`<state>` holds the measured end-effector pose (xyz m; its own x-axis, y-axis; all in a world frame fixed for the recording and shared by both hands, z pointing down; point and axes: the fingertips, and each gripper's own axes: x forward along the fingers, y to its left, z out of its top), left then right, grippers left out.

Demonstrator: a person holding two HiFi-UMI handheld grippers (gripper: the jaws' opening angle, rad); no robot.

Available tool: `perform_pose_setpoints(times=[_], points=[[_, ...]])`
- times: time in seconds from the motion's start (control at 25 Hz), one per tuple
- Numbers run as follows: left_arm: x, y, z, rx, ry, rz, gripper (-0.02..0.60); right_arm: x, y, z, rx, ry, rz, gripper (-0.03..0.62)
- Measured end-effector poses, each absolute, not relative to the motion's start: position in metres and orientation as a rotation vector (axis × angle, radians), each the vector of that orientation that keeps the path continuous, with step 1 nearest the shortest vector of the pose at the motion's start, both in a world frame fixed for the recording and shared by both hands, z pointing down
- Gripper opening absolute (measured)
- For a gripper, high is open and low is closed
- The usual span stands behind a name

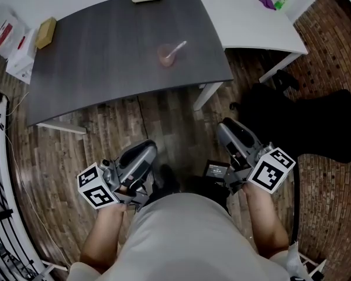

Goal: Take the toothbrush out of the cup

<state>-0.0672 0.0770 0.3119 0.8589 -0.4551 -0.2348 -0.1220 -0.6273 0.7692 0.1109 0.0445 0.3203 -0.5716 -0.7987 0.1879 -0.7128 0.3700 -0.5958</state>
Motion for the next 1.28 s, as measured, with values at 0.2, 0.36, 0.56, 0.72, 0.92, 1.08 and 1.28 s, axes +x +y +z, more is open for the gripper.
perform_pose_setpoints(times=[0.2,0.36,0.56,0.72,0.92,1.08,1.28], points=[[-0.07,0.064,0.315,2.211,-0.423,-0.537,0.051,0.106,0.029,0.319,-1.377,2.503,-0.97,0.126],[-0.063,0.051,0.317,2.212,-0.444,-0.529,0.051,0.112,0.011,0.322,-1.345,2.515,-0.978,0.126],[-0.063,0.022,0.317,2.208,-0.509,-0.532,0.051,0.112,-0.025,0.328,-1.286,2.536,-1.013,0.126],[-0.057,-0.006,0.319,2.197,-0.55,-0.534,0.051,0.112,-0.056,0.33,-1.235,2.568,-1.028,0.126],[-0.042,-0.038,0.319,2.186,-0.595,-0.551,0.051,0.117,-0.088,0.335,-1.17,2.619,-1.061,0.126],[-0.037,-0.058,0.317,2.183,-0.627,-0.568,0.051,0.116,-0.11,0.339,-1.124,2.651,-1.081,0.126],[-0.043,-0.073,0.32,2.172,-0.654,-0.574,0.051,0.103,-0.126,0.341,-1.08,2.683,-1.094,0.126]])
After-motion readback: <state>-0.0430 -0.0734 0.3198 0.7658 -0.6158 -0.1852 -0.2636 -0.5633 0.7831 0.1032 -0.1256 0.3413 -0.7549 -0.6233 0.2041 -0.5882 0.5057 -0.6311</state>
